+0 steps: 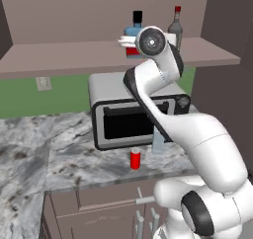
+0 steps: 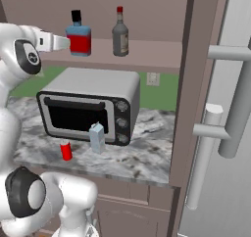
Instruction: Sort all alcoholic drinks to one cabinet, and non-alcoholic drinks to the other.
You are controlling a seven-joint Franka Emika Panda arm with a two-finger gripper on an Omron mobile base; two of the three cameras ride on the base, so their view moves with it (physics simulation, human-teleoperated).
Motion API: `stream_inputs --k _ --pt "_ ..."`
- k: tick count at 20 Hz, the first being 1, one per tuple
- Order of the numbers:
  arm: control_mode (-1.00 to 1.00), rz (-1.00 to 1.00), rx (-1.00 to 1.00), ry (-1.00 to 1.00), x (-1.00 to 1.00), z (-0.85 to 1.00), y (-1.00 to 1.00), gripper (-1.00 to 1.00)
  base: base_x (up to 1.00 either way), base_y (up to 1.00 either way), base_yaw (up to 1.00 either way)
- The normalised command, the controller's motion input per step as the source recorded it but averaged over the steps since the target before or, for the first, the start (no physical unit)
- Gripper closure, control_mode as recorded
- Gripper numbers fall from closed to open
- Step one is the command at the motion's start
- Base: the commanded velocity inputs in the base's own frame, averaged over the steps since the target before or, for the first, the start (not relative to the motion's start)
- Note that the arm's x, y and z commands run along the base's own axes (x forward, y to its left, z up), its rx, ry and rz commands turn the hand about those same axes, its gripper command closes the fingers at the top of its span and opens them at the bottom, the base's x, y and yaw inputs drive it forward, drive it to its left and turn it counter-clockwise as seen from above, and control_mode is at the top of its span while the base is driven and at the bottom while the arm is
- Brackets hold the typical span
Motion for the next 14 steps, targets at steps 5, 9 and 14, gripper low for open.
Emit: stream_inputs --k 5,9,14 --pt "-1.00 0.00 0.01 0.09 -1.00 -0.51 0.00 -1.00 0.00 0.00 0.00" --pt "-1.00 0.00 0.00 0.20 -1.00 -0.49 0.00 -1.00 0.00 0.00 0.00" --pt "-1.00 0.00 0.02 0.32 -0.97 -0.58 0.00 -1.00 0.00 0.00 0.00"
